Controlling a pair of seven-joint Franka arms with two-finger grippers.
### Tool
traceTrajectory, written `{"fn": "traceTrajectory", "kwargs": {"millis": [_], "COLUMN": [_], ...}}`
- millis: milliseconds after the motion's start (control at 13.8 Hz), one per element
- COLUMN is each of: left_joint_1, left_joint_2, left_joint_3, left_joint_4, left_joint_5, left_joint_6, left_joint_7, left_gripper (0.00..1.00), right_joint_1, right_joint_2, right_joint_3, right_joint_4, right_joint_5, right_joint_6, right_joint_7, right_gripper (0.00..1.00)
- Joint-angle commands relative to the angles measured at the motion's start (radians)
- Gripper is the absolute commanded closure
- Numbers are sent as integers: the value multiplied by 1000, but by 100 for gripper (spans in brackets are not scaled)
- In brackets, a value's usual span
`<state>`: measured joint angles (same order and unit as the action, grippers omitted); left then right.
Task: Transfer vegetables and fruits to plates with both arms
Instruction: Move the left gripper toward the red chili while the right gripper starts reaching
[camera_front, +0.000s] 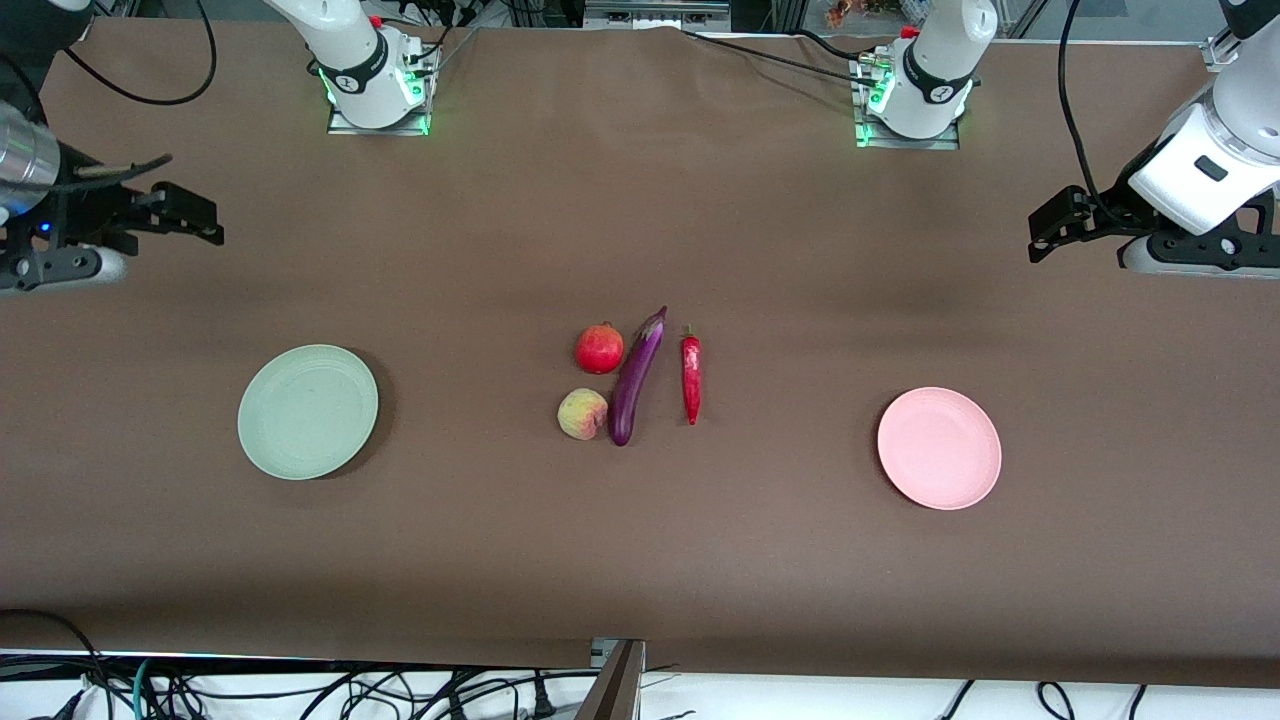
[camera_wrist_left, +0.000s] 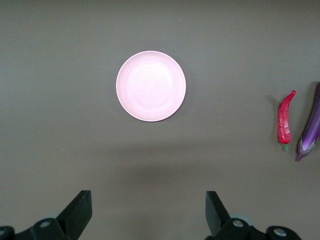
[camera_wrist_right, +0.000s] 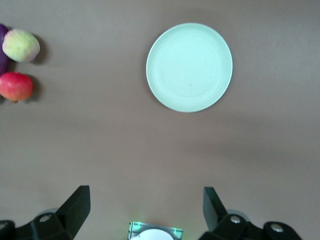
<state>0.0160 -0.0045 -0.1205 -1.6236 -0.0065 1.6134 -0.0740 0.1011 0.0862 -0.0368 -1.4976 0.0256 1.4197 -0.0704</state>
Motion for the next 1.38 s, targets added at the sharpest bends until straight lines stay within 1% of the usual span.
{"fn": "traceTrajectory", "kwargs": {"millis": [0, 73, 145, 655, 727, 800, 873, 945, 1018, 1091, 1164, 1236, 1309], "left_joint_1": [1, 1, -1, -2, -5, -7, -14, -21, -45, -63, -79, -100, -128], "left_joint_2": [20, 20, 20, 21, 24, 29, 31, 37, 64, 121, 182, 242, 295], "left_joint_3": [2, 2, 2, -2, -4, -7, -7, -10, -27, -31, -39, -48, -51], "left_joint_4": [42, 44, 45, 45, 45, 51, 66, 65, 64, 67, 68, 70, 68], "left_joint_5": [-18, -18, -15, -18, -23, -38, -91, -102, -104, -104, -139, -182, -188], "left_joint_6": [-24, -24, -26, -49, -64, -117, -171, -214, -252, -277, -276, -253, -194], "left_joint_7": [-7, -9, -9, -15, -12, -12, -18, -18, -16, -6, -16, -23, -32], "left_gripper": [0, 0, 0, 0, 0, 0, 0, 0, 0, 0, 0, 0, 0], "right_joint_1": [-78, -102, -110, -112, -112, -110, -110, -109, -109, -109, -110, -110, -112], "right_joint_2": [-104, -129, -134, -125, -125, -122, -120, -111, -102, -95, -94, -94, -94], "right_joint_3": [34, 34, 32, 52, 52, 52, 51, 46, 46, 44, 44, 44, 44], "right_joint_4": [-64, -87, -99, -90, -90, -90, -85, -75, -64, -56, -50, -50, -50], "right_joint_5": [-27, -26, -27, -27, -27, -21, -23, -23, -26, -24, -24, -23, -21], "right_joint_6": [4, 1, 5, 2, 1, -2, -1, -2, -2, -2, -2, -2, 1], "right_joint_7": [-11, -17, -14, -2, 17, 79, 101, 97, 90, 90, 90, 90, 90], "right_gripper": [0, 0, 0, 0, 0, 0, 0, 0, 0, 0, 0, 0, 0]}}
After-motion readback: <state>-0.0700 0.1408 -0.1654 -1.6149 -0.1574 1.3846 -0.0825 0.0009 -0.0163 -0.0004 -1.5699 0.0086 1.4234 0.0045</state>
